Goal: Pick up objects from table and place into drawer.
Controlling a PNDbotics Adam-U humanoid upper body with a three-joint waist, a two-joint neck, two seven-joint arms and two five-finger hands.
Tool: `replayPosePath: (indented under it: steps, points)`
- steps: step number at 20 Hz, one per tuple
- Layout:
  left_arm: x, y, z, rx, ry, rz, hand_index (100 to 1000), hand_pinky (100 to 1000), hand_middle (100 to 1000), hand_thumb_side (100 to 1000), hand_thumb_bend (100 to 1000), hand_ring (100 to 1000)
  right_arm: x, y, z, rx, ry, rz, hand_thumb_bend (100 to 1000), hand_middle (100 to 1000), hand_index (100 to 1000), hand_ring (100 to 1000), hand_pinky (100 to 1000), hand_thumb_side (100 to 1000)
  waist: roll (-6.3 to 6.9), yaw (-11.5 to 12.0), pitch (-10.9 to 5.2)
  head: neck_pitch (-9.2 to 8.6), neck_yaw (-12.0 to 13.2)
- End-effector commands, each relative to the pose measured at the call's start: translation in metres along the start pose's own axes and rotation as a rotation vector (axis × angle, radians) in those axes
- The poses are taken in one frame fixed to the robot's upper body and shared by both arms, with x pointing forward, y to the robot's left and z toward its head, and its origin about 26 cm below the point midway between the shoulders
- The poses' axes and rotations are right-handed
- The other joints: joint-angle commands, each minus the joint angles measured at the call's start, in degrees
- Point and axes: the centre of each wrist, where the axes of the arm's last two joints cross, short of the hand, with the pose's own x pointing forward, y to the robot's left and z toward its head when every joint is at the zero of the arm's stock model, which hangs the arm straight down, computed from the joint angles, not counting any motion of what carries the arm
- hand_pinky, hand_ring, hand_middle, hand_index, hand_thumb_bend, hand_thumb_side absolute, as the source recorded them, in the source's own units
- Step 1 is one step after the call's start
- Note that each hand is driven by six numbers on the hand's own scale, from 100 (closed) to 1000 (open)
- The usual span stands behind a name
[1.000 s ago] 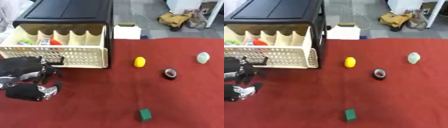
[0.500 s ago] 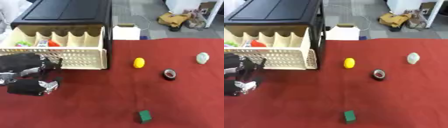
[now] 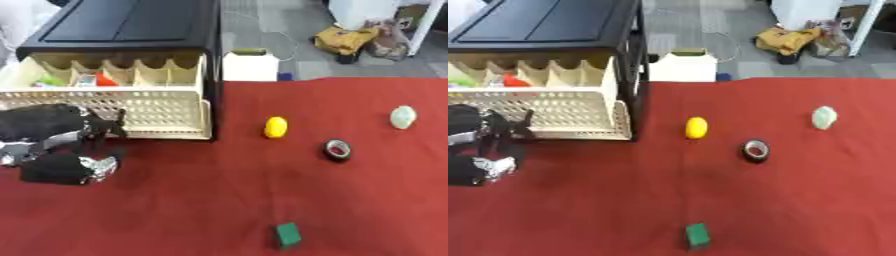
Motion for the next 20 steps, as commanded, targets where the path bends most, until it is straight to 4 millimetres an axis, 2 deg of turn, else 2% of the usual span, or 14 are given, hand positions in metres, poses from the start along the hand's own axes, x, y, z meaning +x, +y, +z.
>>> replayPosePath:
  steps: [1,10,20]
  points:
    - [-0.005,0.011,0.004,0.04,0.026,-0.027,904,306,566,1000,100,506,0.005,-0.004,-0.006,0.007,-0.028,0.018,137,570,733,620,736,727,-0.01,-0.1,-0.86,-0.67,0.2]
    - [-0.01,0.017,0.0,0.094,0.059,-0.042,913,310,569,1000,100,507,0.005,-0.004,-0.005,0.006,-0.024,0.02,144,568,733,619,738,726,-0.1,-0.3,-0.67,-0.94,0.5]
    - [-0.022,0.023,-0.019,0.139,0.084,-0.014,947,307,578,1000,100,491,0.005,-0.002,-0.005,0.007,-0.022,0.019,146,567,732,619,739,725,-0.14,-0.7,-0.54,-1.16,0.8]
